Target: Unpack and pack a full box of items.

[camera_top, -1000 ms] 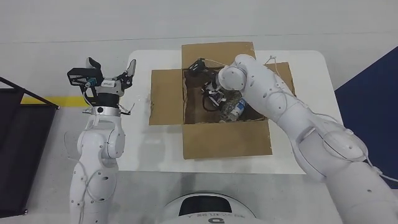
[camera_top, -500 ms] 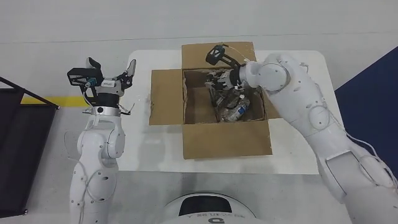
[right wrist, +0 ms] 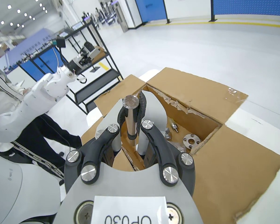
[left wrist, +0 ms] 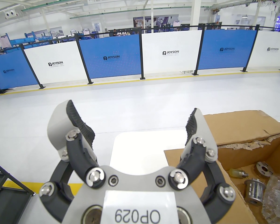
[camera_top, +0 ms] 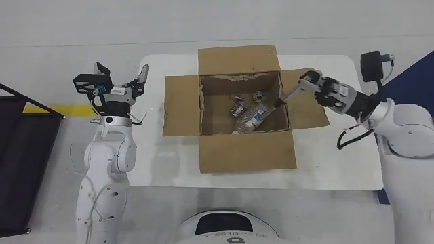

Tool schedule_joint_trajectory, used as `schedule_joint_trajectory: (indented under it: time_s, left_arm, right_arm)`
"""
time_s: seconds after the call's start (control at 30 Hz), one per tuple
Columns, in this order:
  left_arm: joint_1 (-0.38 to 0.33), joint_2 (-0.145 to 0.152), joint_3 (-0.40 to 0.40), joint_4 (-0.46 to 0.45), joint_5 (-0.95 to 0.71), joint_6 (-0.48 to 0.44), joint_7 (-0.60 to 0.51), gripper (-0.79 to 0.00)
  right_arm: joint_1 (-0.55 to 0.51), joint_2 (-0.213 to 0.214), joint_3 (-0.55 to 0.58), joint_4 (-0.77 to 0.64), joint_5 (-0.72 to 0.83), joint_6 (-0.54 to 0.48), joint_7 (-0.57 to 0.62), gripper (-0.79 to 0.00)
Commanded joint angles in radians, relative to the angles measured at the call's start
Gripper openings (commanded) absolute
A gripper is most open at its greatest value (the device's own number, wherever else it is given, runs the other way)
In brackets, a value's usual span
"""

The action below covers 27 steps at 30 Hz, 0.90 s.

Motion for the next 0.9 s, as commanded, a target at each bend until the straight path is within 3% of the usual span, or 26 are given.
schedule_joint_trajectory:
  time_s: [0.0, 0.23, 0.6, 0.73, 0.87]
  left_arm:
    - [0.000, 0.000, 0.000, 0.000, 0.000, 0.000, 0.000, 0.000]
    - [0.000, 0.000, 0.000, 0.000, 0.000, 0.000, 0.000, 0.000]
    - [0.000, 0.000, 0.000, 0.000, 0.000, 0.000, 0.000, 0.000]
    - [0.000, 0.000, 0.000, 0.000, 0.000, 0.000, 0.000, 0.000]
    - [0.000, 0.000, 0.000, 0.000, 0.000, 0.000, 0.000, 0.000]
  right_arm:
    - [-0.051, 0.005, 0.071, 0.013, 0.078, -0.035, 0.002, -0.785]
    - [-0.194, 0.025, 0.264, 0.145, 0.380, -0.145, 0.086, -0.785]
    - [-0.325, 0.091, 0.367, 0.399, 0.764, -0.054, 0.176, -0.785]
    - [-0.328, 0.110, 0.365, 0.483, 0.825, 0.009, 0.239, -0.785]
    - [-0.282, 0.136, 0.337, 0.560, 0.707, 0.055, 0.286, -0.785]
